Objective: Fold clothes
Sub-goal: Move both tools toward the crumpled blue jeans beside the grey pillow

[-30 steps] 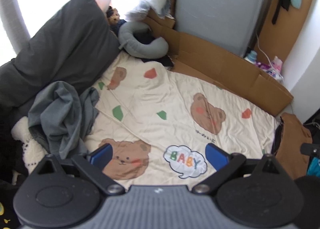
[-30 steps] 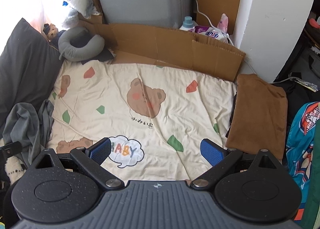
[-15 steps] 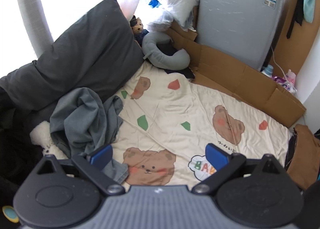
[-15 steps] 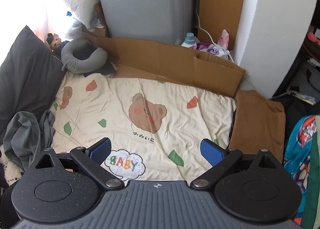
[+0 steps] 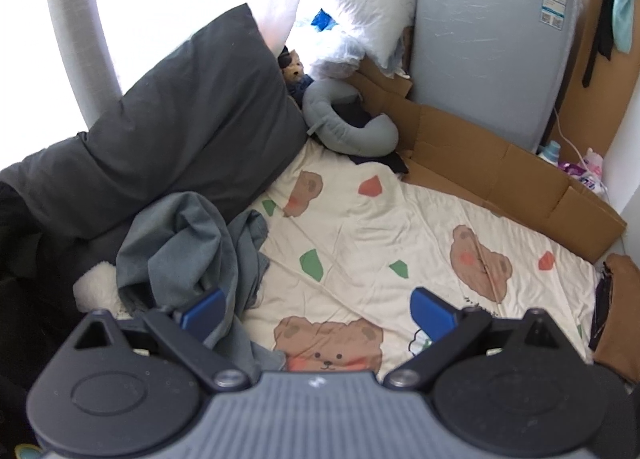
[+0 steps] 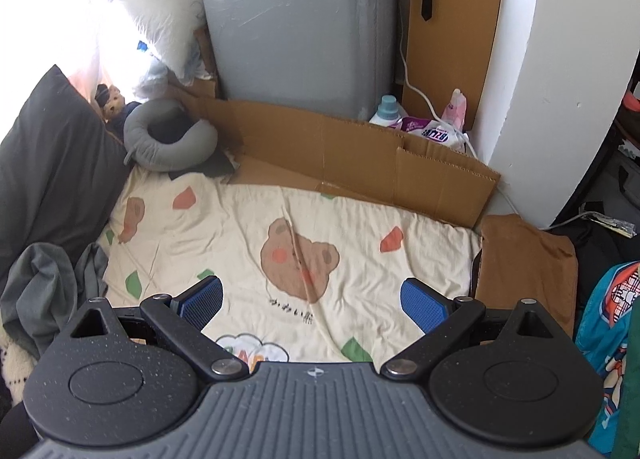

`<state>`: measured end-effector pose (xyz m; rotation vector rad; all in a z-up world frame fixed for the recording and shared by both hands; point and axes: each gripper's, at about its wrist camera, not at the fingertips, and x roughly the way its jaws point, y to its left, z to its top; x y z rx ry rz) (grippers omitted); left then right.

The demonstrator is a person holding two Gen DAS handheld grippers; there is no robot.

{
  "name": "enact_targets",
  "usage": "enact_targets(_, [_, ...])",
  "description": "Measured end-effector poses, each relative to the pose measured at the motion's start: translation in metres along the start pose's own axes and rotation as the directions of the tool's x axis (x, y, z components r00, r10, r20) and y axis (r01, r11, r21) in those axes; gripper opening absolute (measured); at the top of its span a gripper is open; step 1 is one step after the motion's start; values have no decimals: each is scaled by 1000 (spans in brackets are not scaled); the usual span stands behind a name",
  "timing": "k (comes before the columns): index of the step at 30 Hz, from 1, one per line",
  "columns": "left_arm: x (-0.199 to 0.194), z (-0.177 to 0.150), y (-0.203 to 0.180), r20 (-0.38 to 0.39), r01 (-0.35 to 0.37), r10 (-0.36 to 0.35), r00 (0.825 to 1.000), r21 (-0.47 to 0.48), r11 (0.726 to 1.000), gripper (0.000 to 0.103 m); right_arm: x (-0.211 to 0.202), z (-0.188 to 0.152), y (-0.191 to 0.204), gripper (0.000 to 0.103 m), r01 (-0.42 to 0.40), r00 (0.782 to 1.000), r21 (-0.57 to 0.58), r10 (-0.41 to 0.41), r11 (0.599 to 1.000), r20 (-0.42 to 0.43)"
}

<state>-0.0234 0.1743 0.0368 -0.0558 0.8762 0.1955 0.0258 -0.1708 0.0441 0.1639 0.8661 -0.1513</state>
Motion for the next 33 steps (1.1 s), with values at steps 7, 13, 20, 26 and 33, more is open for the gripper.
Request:
enact_targets(7, [14,-7,26,25,-32,34,999,-45,998,100,23,6,13,99,5,1000,-38,-4,999,19])
enact_targets(13, [29,-15,49,35,-39,43,998,-121,992,100,43,5,26,99,-50,999,-51,51,997,18])
enact_targets(20, [42,-28,72,10,-70,74,997,-210,975,100,62,11,40,99,-115,993,-72,117,991,25])
enact_targets(26, [49,-38,95,22,-126,135,991,-252,960,100,84,17,57,99,-199,980,-87,199,976,-7])
enact_targets(33, [71,-58,124,-19,-126,126,992,-309,943,102,113,16,82,99,-240,971,-156,235,958,-52])
